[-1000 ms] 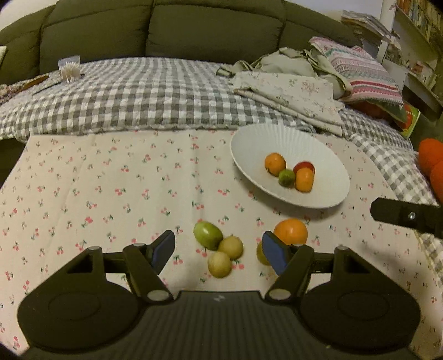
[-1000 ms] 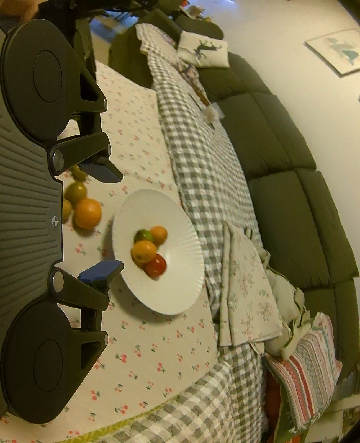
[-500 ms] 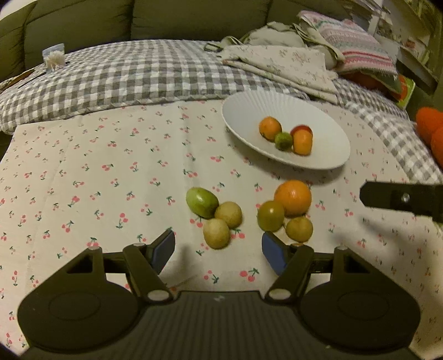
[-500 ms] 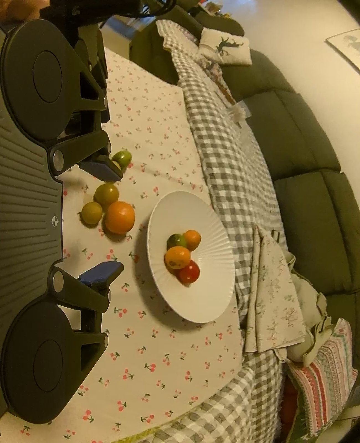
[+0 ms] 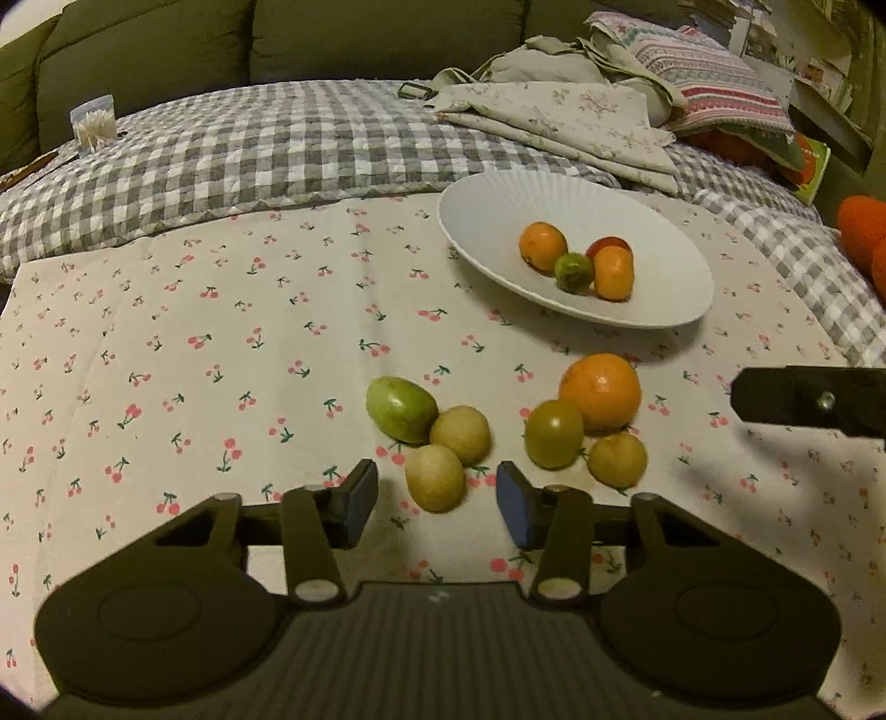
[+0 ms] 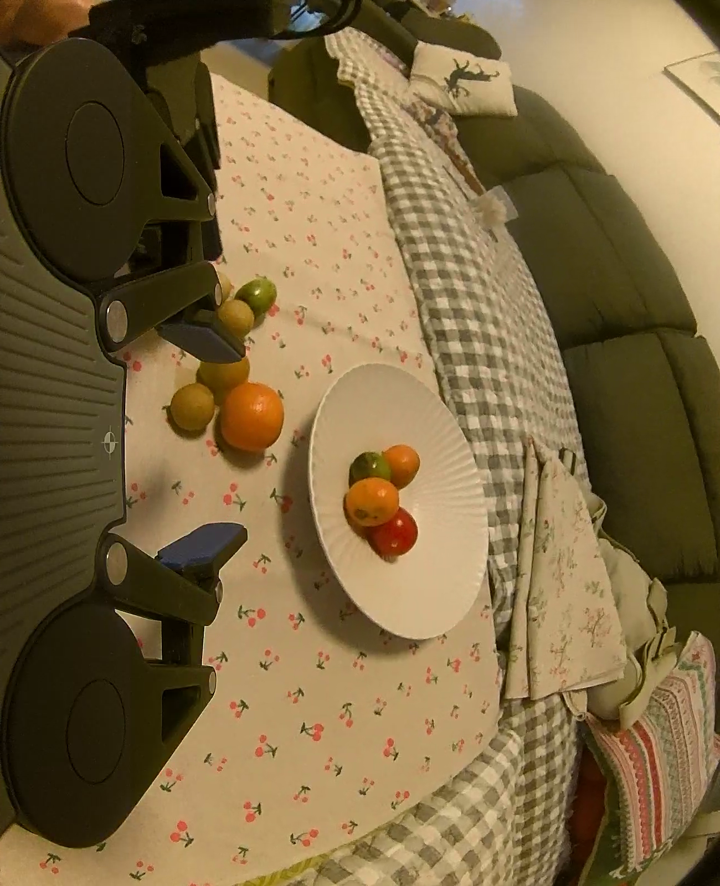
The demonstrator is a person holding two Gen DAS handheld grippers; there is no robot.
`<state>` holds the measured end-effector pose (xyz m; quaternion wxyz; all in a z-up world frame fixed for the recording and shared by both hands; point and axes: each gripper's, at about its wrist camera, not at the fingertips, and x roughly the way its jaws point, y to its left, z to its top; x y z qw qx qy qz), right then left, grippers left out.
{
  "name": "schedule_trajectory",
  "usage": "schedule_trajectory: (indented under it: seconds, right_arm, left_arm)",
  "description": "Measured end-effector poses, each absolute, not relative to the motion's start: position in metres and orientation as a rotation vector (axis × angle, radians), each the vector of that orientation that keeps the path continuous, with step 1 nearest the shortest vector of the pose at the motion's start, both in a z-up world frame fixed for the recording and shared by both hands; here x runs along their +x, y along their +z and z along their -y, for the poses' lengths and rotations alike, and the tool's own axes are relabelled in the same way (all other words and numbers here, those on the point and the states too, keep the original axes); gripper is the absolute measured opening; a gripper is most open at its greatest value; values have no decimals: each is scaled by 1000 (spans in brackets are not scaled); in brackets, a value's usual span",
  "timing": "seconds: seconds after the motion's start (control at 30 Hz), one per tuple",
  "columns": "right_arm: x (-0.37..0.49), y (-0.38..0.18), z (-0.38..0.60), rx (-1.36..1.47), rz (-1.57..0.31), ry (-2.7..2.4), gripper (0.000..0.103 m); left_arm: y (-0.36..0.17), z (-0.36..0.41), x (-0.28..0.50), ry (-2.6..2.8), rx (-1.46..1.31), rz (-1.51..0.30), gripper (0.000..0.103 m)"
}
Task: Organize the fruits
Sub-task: 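Move both tools back over the remaining fruits, then grasp a yellow-green fruit with each tool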
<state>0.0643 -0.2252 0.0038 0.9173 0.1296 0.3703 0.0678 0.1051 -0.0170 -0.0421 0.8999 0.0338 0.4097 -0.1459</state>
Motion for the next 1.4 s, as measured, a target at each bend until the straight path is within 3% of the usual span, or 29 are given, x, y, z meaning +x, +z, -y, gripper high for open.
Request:
schedule_trajectory:
  seconds: [0.17,0.5,1.0,1.27,1.4]
  right_arm:
    - [67,1,223,249,-774,142,63]
    - [71,-8,219,231,-789,166,51]
    - [85,-40,176,81,-840,249,49]
    - [92,-48,174,40,-816,225,37]
    - [93,-49,172,16,-818,228,24]
  left_arm:
    - [-48,17,108,-303,81,-863,22]
    - [-35,1,104,-303,18,-859,22]
    - [-11,-25,109,-236,-101,-835,22]
    - [-11,-23,107,-238,-91,-835,22]
    - [-12,-23,108,-235,-90,-834,22]
